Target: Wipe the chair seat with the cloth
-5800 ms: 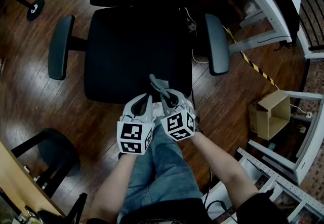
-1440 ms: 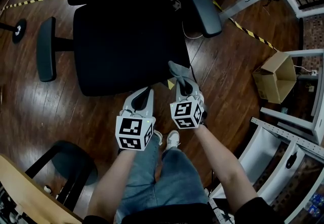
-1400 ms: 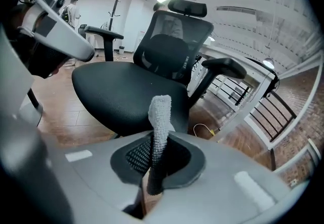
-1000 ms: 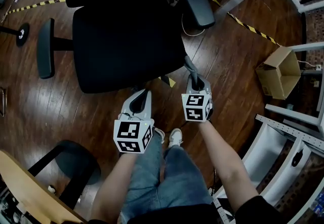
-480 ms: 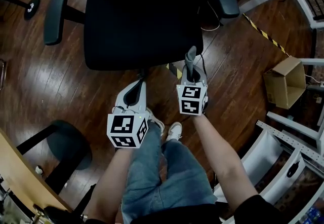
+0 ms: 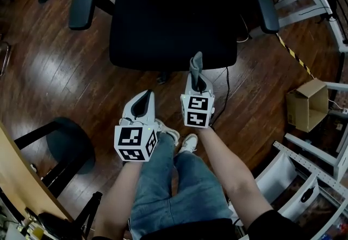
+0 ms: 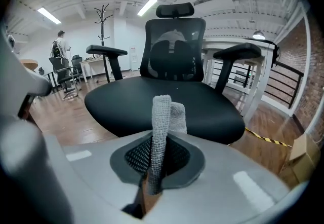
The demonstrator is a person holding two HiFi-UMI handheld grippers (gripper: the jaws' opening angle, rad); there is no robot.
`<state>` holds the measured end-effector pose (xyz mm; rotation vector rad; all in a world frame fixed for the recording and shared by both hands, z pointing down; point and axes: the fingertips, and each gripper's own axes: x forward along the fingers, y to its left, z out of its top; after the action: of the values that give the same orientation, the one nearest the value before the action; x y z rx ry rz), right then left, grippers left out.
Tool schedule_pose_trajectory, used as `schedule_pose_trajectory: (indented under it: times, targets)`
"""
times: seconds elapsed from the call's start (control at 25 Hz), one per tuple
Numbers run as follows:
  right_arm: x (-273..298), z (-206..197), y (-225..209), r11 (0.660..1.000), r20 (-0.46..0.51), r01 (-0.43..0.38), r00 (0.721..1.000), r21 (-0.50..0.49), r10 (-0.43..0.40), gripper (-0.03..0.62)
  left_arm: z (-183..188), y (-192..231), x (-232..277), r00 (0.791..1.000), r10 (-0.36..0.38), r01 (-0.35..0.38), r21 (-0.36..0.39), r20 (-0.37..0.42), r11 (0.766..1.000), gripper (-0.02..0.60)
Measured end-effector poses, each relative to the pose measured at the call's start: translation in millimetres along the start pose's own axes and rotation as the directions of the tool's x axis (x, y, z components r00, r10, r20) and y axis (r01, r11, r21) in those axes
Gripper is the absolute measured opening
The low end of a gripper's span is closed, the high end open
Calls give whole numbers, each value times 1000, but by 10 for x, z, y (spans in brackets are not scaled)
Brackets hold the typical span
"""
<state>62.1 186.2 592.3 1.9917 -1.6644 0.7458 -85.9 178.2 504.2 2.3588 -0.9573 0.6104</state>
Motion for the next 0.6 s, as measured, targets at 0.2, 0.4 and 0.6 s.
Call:
schedule_pose_trajectory:
  times: [0.2, 0.4, 0.6]
  targets:
    - [94, 67, 457, 998, 17, -55, 998, -4, 55, 6, -26, 253, -142, 999, 32, -32, -33, 2, 999, 5]
    - [212, 117, 903, 994, 24, -109, 994, -25, 109, 6, -10, 572, -261, 997, 72, -72, -63, 10, 995, 5]
    - [329, 194, 1387, 985, 29, -166, 985, -54, 167, 6, 20, 963, -385, 993, 118, -117, -83, 16, 990, 5]
